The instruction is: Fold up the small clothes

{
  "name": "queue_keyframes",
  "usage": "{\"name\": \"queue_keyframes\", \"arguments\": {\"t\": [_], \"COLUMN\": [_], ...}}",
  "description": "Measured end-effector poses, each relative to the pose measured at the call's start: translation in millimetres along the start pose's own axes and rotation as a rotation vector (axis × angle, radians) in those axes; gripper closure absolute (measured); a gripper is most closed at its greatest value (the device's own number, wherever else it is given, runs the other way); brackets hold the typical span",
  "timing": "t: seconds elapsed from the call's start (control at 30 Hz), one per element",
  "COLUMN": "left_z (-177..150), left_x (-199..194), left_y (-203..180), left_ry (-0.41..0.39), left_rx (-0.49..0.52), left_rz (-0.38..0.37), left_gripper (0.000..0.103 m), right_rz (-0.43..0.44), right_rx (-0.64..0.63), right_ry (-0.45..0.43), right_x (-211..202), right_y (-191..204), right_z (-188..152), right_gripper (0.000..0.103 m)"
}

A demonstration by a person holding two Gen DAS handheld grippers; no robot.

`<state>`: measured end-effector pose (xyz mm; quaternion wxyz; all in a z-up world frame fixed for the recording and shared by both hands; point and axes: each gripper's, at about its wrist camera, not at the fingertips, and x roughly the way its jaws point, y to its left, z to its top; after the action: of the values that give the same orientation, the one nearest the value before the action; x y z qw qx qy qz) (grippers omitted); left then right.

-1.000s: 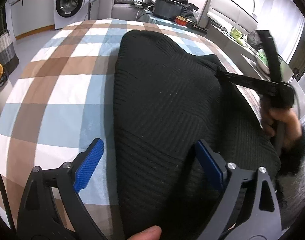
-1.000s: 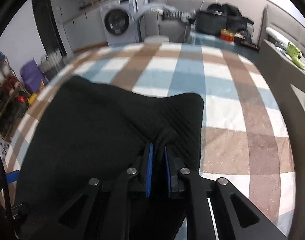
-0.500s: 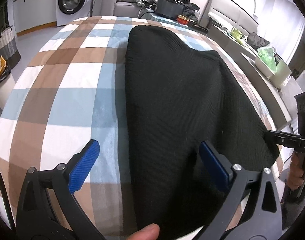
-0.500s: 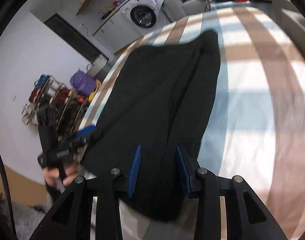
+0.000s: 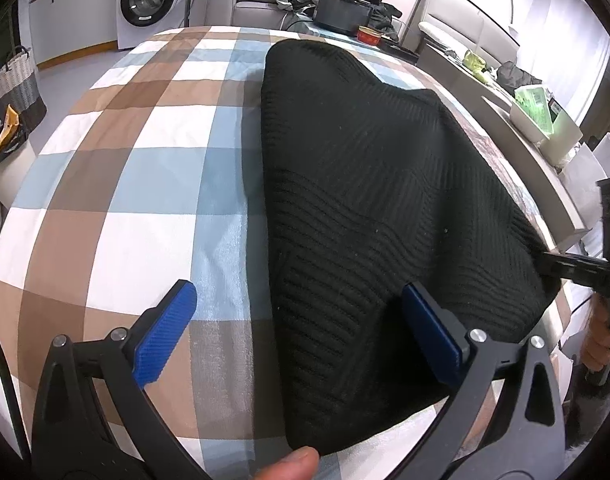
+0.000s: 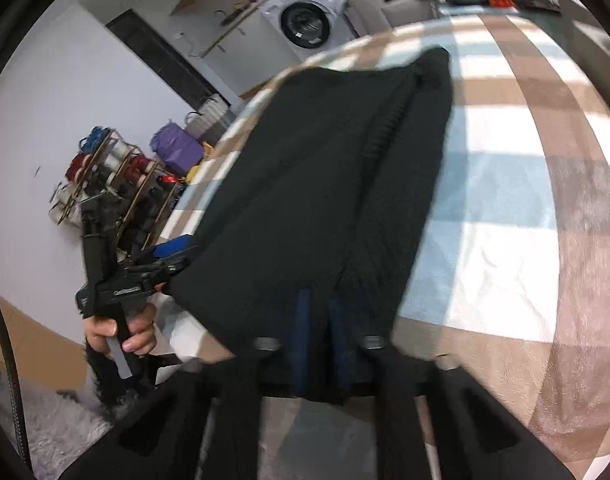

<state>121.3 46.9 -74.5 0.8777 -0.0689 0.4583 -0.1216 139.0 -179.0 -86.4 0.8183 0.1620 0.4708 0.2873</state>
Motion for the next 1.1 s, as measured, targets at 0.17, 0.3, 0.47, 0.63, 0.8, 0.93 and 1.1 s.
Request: {"name": "queue_keyframes", "arguments": {"t": [0.17, 0.3, 0.47, 0.63, 0.8, 0.93, 1.1], "left_z": [1.9, 4.6, 7.2, 8.8, 6.2, 10.2, 34.5], "left_x": [-4.9, 0.2, 4.1, 4.2, 5.8, 8.3, 24.8], "left_y": [2.5, 7.5, 9.3, 5.9, -2.8, -10.3, -14.4], "left_ry": [-0.006, 0.008, 0.015, 0.014, 0.001, -0.022, -0.021], "left_rx": [0.005, -0.028, -0.045, -0.035, 0.003, 0.025, 0.012], "left_rz": [0.008, 0.025, 0.014, -0.025, -0.091, -0.085, -0.071], "left_gripper": [0.002, 0.002, 0.002, 0.023, 0.062, 0.078, 0.078], "right_rz": [0.005, -0.062, -0.057, -0.059, -0.058, -0.058, -0.072], "right_rx": [-0.044, -0.013, 0.089, 0.161, 0.096, 0.078, 0.090], "right_ry": [-0.001, 0.070, -0.077, -0.030, -0.042, -0.053, -0.070], "right_x": [-18.5, -3.1, -28.5, -10.8, -11.6, 1.1, 19.1], "right_y": [19.5, 5.5, -12.5, -21.8, -10.2, 0.2, -5.3], "right_z": [0.6, -10.4, -3.3, -5.4, -4.4, -1.6, 15.0], "right_gripper": [0.097, 0.088, 0.054, 0.054, 0.068, 0.082, 0.082]}}
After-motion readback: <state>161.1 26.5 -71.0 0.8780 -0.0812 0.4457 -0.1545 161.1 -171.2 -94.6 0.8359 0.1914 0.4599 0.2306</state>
